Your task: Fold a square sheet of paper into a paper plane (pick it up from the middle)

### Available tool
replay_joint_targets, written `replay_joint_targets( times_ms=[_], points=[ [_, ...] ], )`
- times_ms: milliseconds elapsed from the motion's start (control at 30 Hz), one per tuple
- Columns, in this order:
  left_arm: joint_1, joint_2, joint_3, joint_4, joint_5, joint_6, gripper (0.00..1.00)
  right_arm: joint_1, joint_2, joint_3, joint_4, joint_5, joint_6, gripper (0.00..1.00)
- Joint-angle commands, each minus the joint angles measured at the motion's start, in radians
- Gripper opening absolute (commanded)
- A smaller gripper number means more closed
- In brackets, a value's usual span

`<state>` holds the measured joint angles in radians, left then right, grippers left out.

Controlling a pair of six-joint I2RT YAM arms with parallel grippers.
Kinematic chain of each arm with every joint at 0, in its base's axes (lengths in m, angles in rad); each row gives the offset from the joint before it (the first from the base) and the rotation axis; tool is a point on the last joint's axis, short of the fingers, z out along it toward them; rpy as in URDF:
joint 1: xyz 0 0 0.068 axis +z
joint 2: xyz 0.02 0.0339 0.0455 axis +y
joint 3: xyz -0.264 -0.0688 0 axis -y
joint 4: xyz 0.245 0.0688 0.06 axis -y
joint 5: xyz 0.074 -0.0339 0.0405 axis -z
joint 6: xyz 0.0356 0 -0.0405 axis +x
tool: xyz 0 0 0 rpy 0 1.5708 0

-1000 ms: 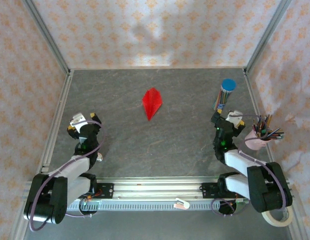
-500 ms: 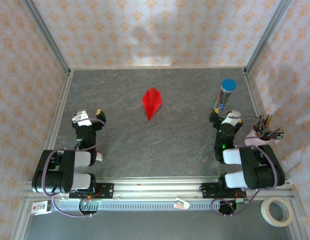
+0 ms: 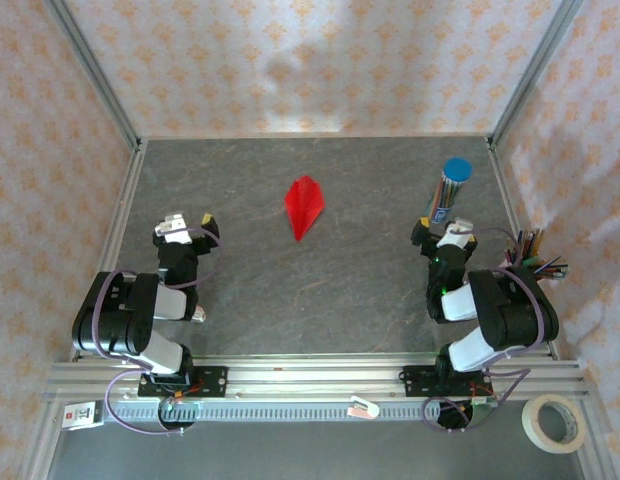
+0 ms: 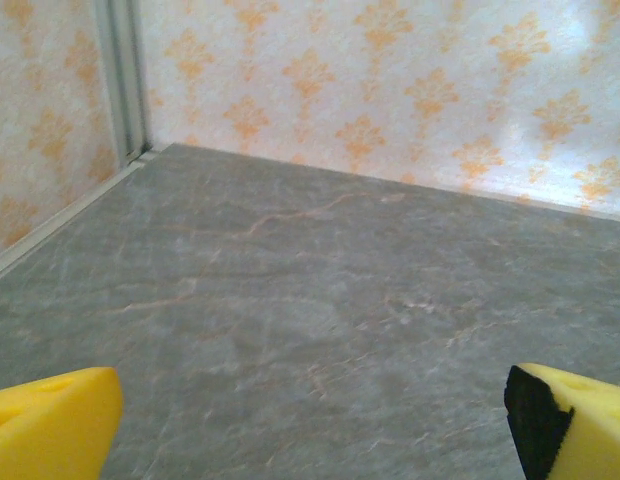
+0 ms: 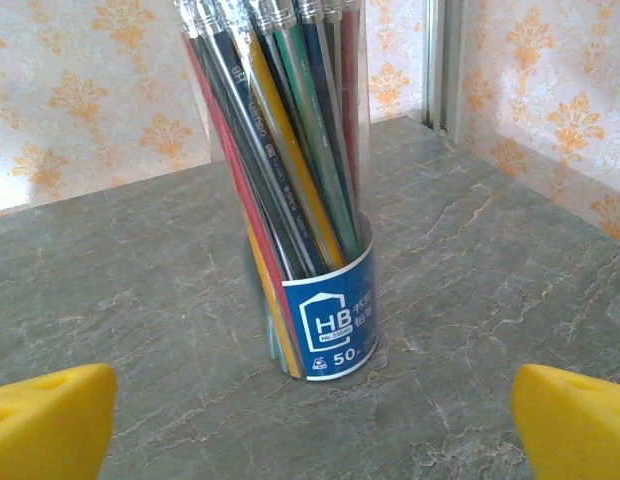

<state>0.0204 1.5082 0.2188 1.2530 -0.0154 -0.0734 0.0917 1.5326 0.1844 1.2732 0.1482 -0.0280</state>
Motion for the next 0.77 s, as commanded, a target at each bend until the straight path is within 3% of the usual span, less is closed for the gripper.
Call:
replay_joint_targets(
  times_ms=[0, 733],
  points=[
    [-0.019, 0.007, 0.021, -0.021, -0.041, 0.043, 0.99, -0.009, 0.002, 0.025, 0.03, -0.01, -0.013, 1.0],
    [-0.02, 0.007, 0.023, -0.022, -0.04, 0.046, 0.99, -0.014, -0.004, 0.016, 0.04, -0.014, -0.013, 1.0]
  ],
)
